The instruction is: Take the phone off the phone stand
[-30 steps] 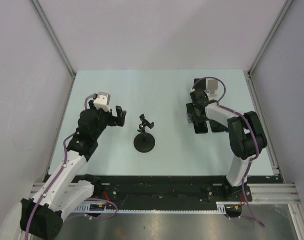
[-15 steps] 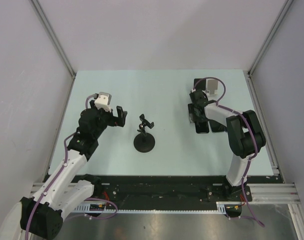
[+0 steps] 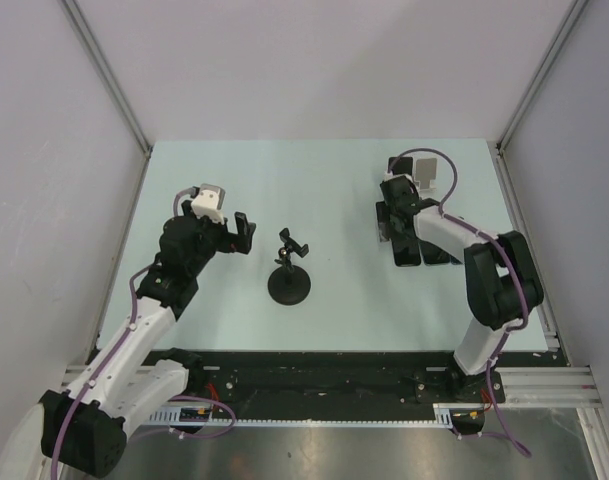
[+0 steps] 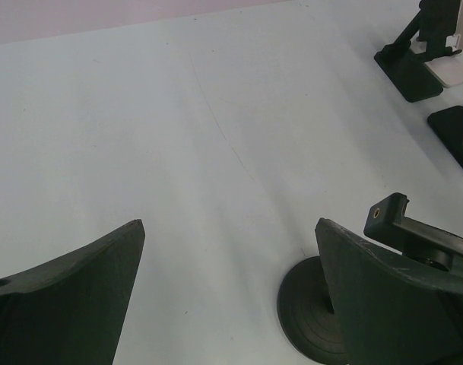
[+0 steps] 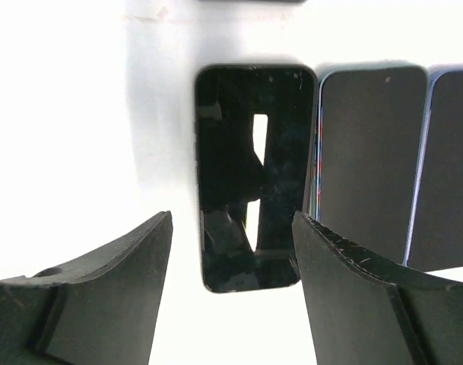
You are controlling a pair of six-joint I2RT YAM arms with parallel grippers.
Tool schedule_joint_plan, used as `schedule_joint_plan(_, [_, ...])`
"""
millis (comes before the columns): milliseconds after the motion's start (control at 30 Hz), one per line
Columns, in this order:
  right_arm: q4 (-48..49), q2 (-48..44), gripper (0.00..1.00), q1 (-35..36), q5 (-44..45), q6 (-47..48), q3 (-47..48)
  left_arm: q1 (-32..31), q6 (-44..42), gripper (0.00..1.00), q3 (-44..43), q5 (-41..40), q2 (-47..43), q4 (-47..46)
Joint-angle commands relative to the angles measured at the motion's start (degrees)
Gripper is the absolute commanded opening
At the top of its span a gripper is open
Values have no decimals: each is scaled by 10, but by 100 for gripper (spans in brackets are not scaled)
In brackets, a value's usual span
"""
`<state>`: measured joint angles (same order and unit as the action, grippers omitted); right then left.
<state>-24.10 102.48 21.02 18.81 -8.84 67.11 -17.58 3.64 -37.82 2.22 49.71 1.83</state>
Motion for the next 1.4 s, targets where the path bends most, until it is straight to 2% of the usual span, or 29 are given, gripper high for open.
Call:
schedule_joint_plan(0, [5,-91,70,13,-21,5,12,2,0,100,-16,15,2,-12])
schedule_joint_plan(67, [12,-122,70,17,-60,39,13,2,1,100,-16,16,4,-12])
schedule_joint_plan(167, [35,-161,72,36,-209,107,12,1,1,100,-16,18,6,-12])
schedule_joint_plan(267, [56,-191,73,83,-300,192,13,1,0,100,-16,21,6,-12])
schedule_joint_plan(467, [44,-204,74,133,-464,283,26,1,-2,100,-16,22,6,-12])
schedule_joint_plan(600, [-45,-173,74,166,-497,327,91,1,-2,100,-16,25,6,-12])
schedule_joint_plan(867, [-75,-116,73,212,-475,363,146,1,-2,100,-16,29,-1,-12])
schedule_joint_plan(1033, [-118,-77,70,228,-492,383,189,0,-1,100,-14,31,-5,-12])
schedule_joint_plan(1100, [-135,-67,66,235,-487,388,207,0,1,100,-13,31,-8,-12])
schedule_joint_plan(1200, [-143,-57,49,249,-473,390,220,-1,1,100,-13,32,-10,-11])
schedule_joint_plan(1233, [-143,-56,38,251,-470,388,221,-1,1,100,-13,32,-11,-12])
schedule_joint_plan(1300, [-138,-56,26,254,-467,382,223,-2,1,100,-13,32,-12,-12])
schedule_joint_plan(1333, [-134,-57,14,256,-461,379,222,-2,0,100,-13,31,-13,-12])
schedule_joint_plan(1367, [-126,-60,8,257,-459,373,221,-3,1,100,-13,31,-13,-12])
